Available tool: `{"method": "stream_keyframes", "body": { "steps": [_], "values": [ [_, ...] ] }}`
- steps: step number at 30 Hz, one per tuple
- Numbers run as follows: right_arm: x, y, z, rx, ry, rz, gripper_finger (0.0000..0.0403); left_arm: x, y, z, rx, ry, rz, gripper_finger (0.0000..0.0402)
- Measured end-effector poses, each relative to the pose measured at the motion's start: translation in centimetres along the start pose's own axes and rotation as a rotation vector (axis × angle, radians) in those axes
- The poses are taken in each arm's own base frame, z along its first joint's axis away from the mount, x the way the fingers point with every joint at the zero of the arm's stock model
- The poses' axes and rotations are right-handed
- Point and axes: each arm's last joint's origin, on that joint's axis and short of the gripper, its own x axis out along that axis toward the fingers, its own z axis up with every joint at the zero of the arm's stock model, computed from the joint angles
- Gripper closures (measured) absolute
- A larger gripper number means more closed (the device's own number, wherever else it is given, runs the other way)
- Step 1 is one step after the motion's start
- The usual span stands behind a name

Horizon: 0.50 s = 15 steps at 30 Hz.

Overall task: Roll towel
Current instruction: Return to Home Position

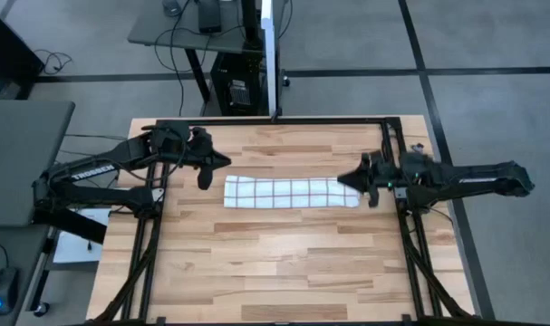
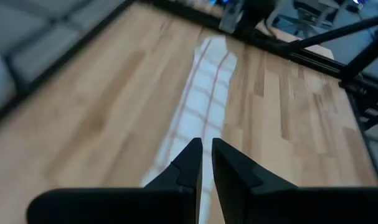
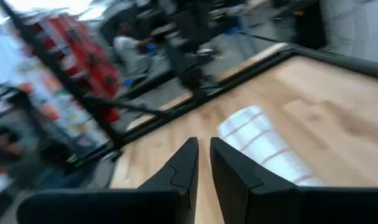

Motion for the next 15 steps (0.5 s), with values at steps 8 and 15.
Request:
{"method": "stream_keyframes", "body": {
  "steps": [8, 15],
  "values": [
    [-0.4, -2.1, -4.9, -0.121, -0.128, 0.021, 0.0365, 0.0, -0.8, -0.3, 0.005, 0.018, -0.039, 0.0382],
    [-1.0, -3.0, -6.9, -0.128, -0.117, 0.017, 0.0365, 0.1, -2.0, -0.5, -0.009, 0.035, -0.097, 0.0382]
  ]
}}
